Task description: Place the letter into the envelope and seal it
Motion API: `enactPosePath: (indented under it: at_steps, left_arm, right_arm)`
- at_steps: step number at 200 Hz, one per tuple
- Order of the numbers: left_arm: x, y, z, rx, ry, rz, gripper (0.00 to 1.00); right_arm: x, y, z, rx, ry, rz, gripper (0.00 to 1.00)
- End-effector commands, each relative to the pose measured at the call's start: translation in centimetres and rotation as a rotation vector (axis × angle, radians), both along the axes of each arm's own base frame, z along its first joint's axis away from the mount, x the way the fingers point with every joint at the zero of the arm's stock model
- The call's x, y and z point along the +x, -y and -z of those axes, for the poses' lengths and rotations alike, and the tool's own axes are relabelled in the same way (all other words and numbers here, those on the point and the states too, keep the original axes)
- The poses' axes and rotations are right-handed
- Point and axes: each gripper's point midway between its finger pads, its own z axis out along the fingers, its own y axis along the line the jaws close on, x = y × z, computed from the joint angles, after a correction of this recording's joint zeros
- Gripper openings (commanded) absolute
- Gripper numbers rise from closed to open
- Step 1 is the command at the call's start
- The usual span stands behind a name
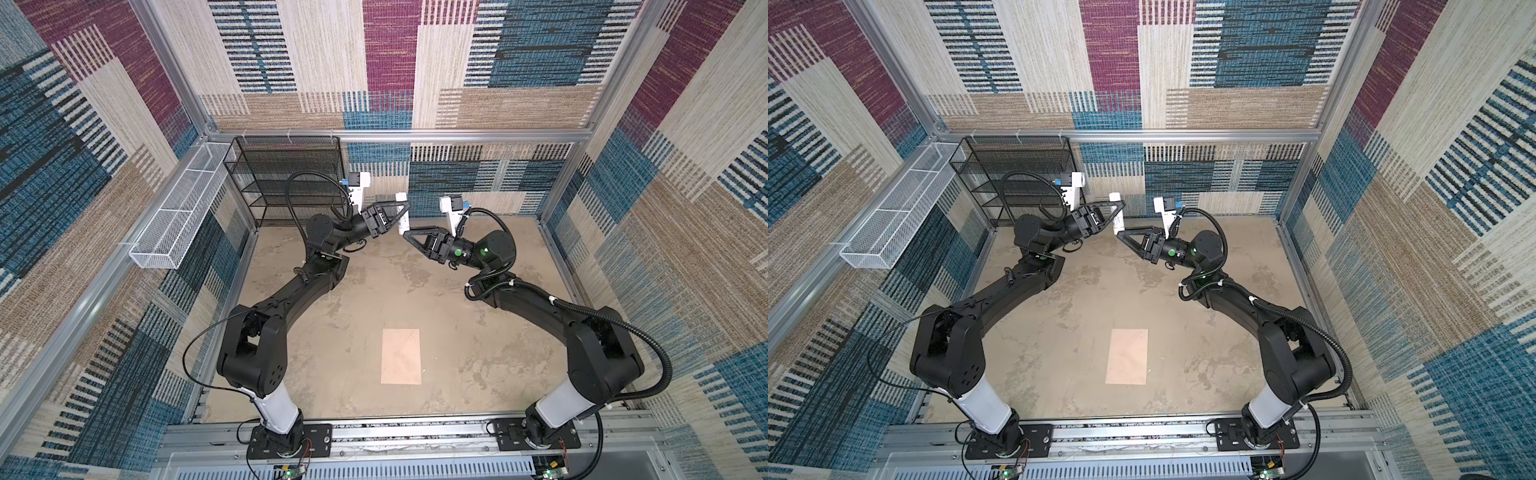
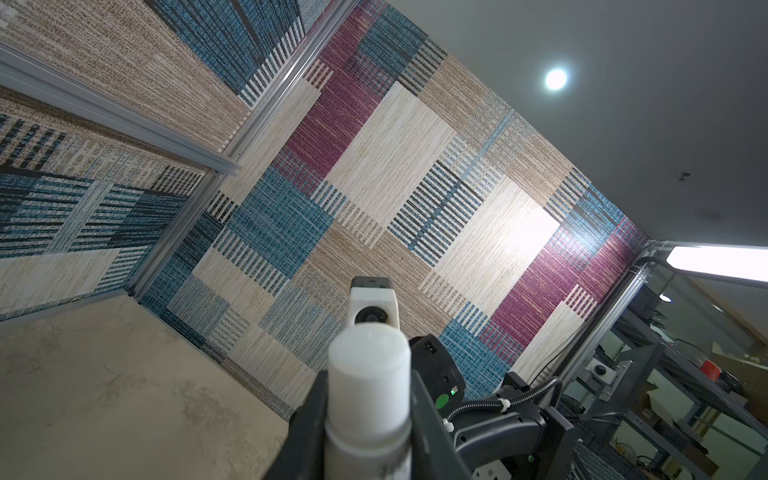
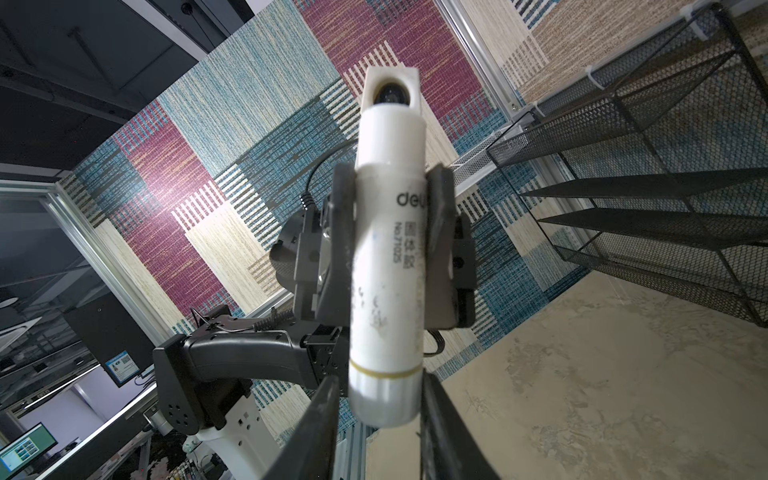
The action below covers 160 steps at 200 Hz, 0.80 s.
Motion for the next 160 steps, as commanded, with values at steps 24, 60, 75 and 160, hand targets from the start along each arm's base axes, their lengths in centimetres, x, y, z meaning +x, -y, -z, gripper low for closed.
enactPosePath:
  at_steps: [24, 60, 75, 160]
  left_arm:
    - [-0.1, -0.1, 0.2, 0.004, 0.016, -0.017, 0.00]
    - [-0.3, 0.1, 0.7, 0.029, 0.012, -0.023, 0.00]
    - [-0.1, 0.2, 1.0, 0.054, 0.009, -0.040, 0.00]
    - [0.8, 0.7, 2.3, 0.193, 0.019, -0.201, 0.00]
  right_arm:
    - [-1.1, -0.1, -1.7, 0.027, 0.082, -0.043, 0.29]
    - [-0.9, -0.1, -1.9, 0.026, 0.081, -0.034, 0.27]
    - [-0.7, -0.1, -2.1, 0.013, 0.090, -0.013, 0.26]
    - [1.3, -0.2, -5.0, -0.101, 0.195, 0.245, 0.25]
